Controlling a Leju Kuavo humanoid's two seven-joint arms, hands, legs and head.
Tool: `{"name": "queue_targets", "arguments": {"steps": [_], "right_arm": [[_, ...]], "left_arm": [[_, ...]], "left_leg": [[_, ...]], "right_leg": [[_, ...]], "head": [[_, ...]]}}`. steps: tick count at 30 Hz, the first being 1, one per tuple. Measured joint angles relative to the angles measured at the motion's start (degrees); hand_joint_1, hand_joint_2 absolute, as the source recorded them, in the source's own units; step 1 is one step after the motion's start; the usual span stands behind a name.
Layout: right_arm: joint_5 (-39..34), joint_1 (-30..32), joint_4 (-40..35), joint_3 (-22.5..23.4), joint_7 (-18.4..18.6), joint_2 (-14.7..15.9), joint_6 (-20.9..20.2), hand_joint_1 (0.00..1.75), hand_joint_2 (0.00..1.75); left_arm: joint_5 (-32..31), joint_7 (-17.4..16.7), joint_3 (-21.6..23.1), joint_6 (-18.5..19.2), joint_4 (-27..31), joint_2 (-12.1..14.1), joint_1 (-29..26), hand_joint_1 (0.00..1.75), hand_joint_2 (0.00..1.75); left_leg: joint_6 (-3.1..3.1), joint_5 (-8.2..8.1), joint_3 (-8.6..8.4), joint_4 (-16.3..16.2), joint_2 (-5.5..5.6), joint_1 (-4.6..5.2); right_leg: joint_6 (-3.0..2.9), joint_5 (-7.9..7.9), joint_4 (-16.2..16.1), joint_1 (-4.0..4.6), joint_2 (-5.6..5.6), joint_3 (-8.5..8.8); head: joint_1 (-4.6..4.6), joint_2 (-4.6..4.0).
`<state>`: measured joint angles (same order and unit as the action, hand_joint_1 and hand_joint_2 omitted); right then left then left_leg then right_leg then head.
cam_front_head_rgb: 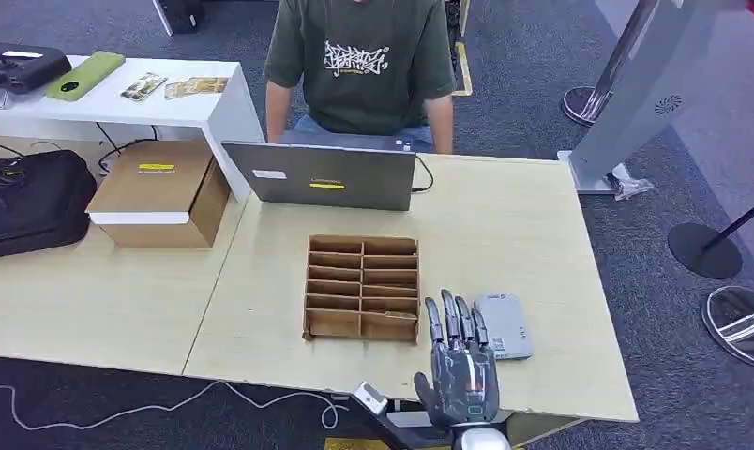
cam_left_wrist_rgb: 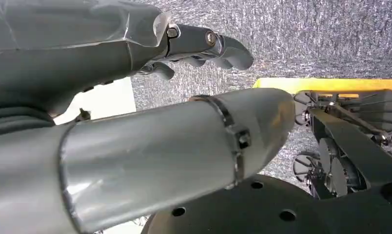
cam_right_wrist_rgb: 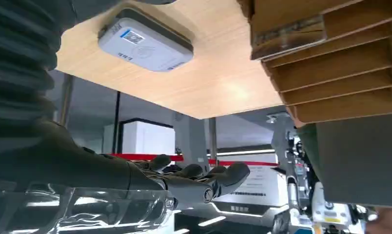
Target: Pass the card to the sensor for recognition and then transmit it.
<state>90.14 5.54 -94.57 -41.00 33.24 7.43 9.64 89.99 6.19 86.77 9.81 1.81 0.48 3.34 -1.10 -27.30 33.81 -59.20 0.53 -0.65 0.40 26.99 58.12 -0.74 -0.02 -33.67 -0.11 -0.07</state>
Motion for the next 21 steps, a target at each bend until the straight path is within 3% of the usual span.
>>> {"name": "queue_targets", "arguments": {"steps": [2,8,13,21], "right_arm": [[0.00,-1.16,2.03,0.00,-2.14,-0.90,1.88,0.00,1.75],[0.00,-4.82,7.86,0.11,-6.44,-4.50,2.22,0.00,1.75],[0.00,-6.43,10.49,0.37,-7.62,-6.32,3.17,0.00,1.75],[-0.02,-7.19,13.63,3.19,-12.68,-9.48,4.58,0.00,1.75]], "left_arm": [[0.00,0.00,0.00,0.00,0.00,0.00,-0.06,0.00,0.00],[0.00,0.00,-0.04,-0.04,0.00,-0.04,-0.10,0.00,0.00],[0.00,0.00,-0.31,-0.04,0.00,-0.28,-0.26,0.00,0.00],[-0.02,-0.02,-1.16,-0.04,0.00,-0.48,-0.50,0.00,0.00]], "left_leg": [[0.00,0.00,-0.01,0.00,-0.01,-0.01],[-0.03,0.03,-0.02,0.00,0.00,-0.03],[-0.03,0.03,-0.01,0.00,0.00,-0.02],[-0.02,0.02,-0.01,0.00,0.00,-0.02]], "right_leg": [[0.00,0.00,0.00,0.01,0.02,0.00],[-0.01,-0.01,0.02,0.02,0.02,0.01],[-0.01,-0.01,0.02,0.02,0.01,0.02],[0.00,0.00,0.01,0.01,0.00,0.01]], "head": [[0.00,0.00],[0.00,0.00],[0.00,0.00],[0.00,0.00]]}}
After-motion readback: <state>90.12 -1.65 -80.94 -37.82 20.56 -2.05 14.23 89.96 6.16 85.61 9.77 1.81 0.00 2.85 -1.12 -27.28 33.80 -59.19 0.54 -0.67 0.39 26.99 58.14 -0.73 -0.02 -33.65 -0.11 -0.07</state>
